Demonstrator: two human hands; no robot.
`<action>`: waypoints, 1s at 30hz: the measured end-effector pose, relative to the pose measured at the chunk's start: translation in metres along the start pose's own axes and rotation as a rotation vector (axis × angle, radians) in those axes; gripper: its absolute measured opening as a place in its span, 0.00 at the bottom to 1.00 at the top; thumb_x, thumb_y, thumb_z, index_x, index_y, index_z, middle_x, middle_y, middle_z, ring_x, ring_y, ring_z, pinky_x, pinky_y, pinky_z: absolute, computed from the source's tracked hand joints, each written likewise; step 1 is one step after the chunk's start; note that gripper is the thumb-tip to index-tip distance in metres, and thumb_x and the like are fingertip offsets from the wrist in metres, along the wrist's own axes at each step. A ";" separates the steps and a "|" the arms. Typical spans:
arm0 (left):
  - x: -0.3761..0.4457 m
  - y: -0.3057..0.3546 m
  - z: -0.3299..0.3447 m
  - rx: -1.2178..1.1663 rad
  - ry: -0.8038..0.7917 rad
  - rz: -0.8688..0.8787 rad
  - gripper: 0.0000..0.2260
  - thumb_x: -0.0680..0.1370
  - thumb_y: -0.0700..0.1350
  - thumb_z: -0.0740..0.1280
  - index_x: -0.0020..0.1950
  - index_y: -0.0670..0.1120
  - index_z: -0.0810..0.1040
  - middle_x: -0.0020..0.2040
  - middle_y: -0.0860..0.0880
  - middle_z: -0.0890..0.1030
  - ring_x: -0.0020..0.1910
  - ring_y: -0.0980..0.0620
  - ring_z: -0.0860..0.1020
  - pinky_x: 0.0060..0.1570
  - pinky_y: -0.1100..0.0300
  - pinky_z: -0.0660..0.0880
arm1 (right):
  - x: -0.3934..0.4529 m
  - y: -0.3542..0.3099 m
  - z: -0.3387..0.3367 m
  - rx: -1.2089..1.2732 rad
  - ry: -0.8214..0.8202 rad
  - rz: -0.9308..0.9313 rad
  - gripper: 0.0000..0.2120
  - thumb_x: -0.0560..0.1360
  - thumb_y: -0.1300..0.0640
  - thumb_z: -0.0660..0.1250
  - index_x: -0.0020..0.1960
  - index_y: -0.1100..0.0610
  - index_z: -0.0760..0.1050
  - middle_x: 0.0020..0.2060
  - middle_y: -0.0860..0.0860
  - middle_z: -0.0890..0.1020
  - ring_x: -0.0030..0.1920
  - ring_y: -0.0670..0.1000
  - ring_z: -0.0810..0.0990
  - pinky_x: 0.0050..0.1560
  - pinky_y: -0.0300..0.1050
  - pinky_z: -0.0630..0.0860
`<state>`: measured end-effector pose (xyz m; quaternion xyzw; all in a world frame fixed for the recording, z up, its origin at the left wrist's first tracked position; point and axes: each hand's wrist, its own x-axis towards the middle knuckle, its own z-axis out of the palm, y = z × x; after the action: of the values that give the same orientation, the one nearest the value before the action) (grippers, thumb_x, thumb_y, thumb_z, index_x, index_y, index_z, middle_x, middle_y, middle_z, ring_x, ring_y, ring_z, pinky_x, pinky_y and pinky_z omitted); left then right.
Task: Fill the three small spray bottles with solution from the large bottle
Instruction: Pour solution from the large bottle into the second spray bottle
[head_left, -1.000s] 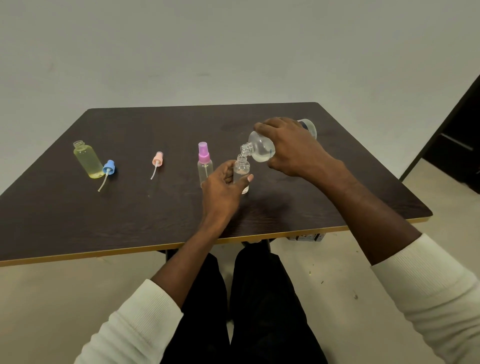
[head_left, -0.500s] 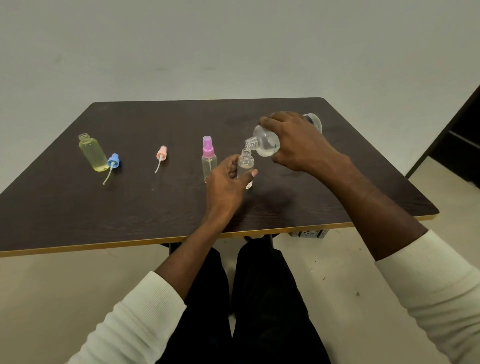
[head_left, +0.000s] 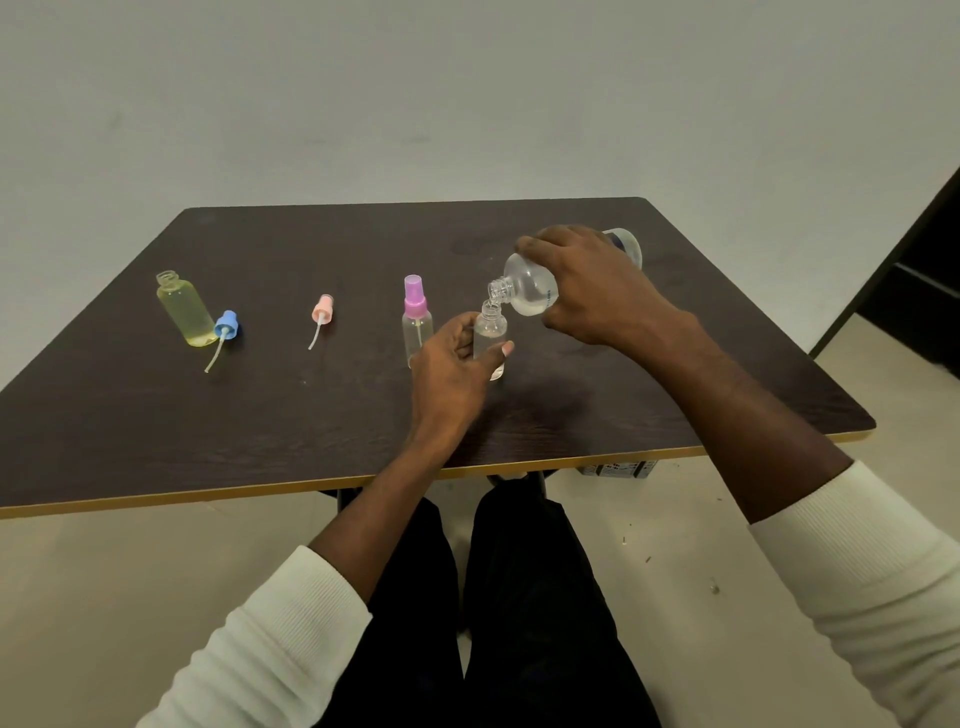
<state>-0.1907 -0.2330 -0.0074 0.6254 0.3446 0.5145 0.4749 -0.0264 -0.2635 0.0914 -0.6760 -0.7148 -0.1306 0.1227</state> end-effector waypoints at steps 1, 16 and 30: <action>0.000 -0.001 0.000 -0.001 0.002 -0.004 0.17 0.73 0.39 0.77 0.50 0.60 0.78 0.49 0.55 0.85 0.52 0.54 0.84 0.57 0.52 0.81 | 0.000 0.000 0.000 0.003 0.002 -0.001 0.32 0.67 0.59 0.72 0.70 0.54 0.69 0.64 0.54 0.76 0.65 0.59 0.73 0.64 0.53 0.68; 0.002 -0.005 0.001 -0.005 0.006 -0.030 0.17 0.73 0.41 0.78 0.55 0.58 0.79 0.54 0.50 0.86 0.55 0.53 0.84 0.60 0.47 0.80 | 0.001 0.000 0.002 -0.004 0.005 -0.003 0.32 0.67 0.59 0.72 0.70 0.54 0.69 0.64 0.53 0.76 0.64 0.59 0.73 0.63 0.52 0.68; 0.001 -0.001 0.000 -0.008 -0.006 -0.014 0.16 0.73 0.40 0.77 0.52 0.59 0.79 0.51 0.52 0.86 0.53 0.54 0.84 0.57 0.50 0.81 | 0.001 0.000 0.001 -0.003 0.009 -0.009 0.31 0.67 0.60 0.71 0.69 0.54 0.70 0.63 0.53 0.76 0.64 0.59 0.73 0.64 0.53 0.68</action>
<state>-0.1901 -0.2317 -0.0082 0.6226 0.3454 0.5106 0.4820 -0.0262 -0.2624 0.0904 -0.6721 -0.7172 -0.1355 0.1244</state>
